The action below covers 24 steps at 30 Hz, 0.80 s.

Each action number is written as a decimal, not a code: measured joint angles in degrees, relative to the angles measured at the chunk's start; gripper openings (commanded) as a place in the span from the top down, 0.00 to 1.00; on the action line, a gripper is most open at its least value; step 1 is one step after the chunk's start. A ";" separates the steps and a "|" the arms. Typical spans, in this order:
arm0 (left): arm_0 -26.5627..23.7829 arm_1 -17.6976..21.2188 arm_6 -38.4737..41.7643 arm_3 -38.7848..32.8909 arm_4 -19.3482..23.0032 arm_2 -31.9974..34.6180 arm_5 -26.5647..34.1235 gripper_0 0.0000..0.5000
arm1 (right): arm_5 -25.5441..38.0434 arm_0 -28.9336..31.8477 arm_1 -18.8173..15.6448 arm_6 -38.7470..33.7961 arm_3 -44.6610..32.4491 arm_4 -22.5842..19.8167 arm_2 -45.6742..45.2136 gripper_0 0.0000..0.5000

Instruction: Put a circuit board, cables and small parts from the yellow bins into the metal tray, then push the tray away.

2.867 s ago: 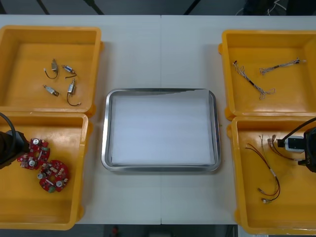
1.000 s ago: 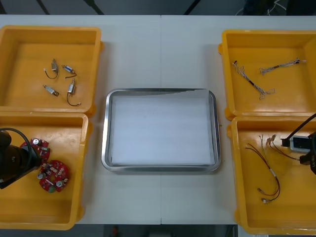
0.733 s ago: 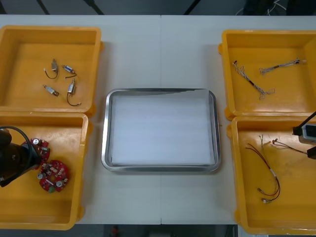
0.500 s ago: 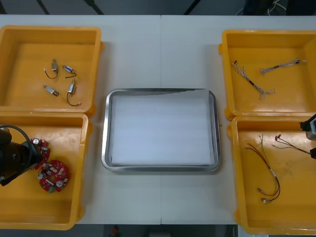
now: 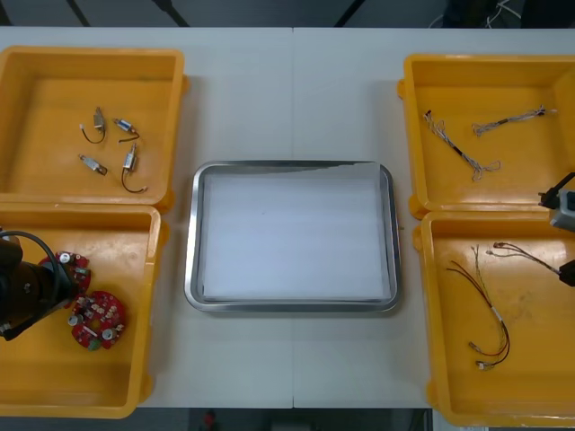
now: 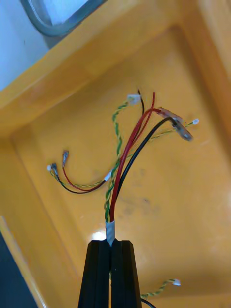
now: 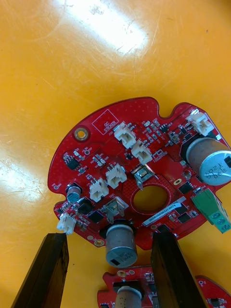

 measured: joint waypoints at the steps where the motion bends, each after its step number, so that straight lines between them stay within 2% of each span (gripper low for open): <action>1: 0.00 0.00 0.00 0.00 0.00 0.00 0.00 0.00 | 0.27 -0.16 0.00 -3.13 -1.11 0.00 -0.15 1.00; 4: 0.00 -0.02 0.00 0.02 -0.01 0.00 0.00 0.03 | 1.07 -0.87 0.00 -10.40 -4.34 -0.01 -0.47 1.00; 6: 0.00 -0.03 0.00 0.02 -0.01 0.00 0.00 0.06 | 1.41 -1.40 0.00 -12.70 -6.31 -0.01 -0.48 1.00; 9: 0.00 -0.04 0.00 0.04 -0.01 0.00 0.00 0.21 | 1.64 -2.17 0.00 -16.97 -9.00 -0.02 -0.48 1.00; 11: 0.00 -0.04 0.00 0.05 -0.02 0.00 -0.01 0.35 | 1.77 -2.66 0.01 -22.13 -10.54 -0.02 -0.48 1.00; 13: 0.00 -0.04 0.00 0.05 -0.10 0.00 -0.01 0.44 | 2.20 -3.23 0.10 -26.98 -11.91 0.00 -0.48 1.00; 16: 0.00 -0.04 0.00 0.06 -0.31 0.00 -0.01 0.46 | 3.45 -4.49 0.77 -30.04 -13.26 0.17 -0.48 1.00; 18: 0.00 -0.04 0.00 0.07 -0.45 0.00 -0.01 0.51 | 4.23 -5.47 1.45 -30.91 -13.80 0.54 -0.48 1.00; 24: 0.00 -0.05 0.00 0.09 -0.71 0.00 0.00 0.76 | 4.83 -7.03 2.75 -40.05 -16.48 2.07 -0.48 1.00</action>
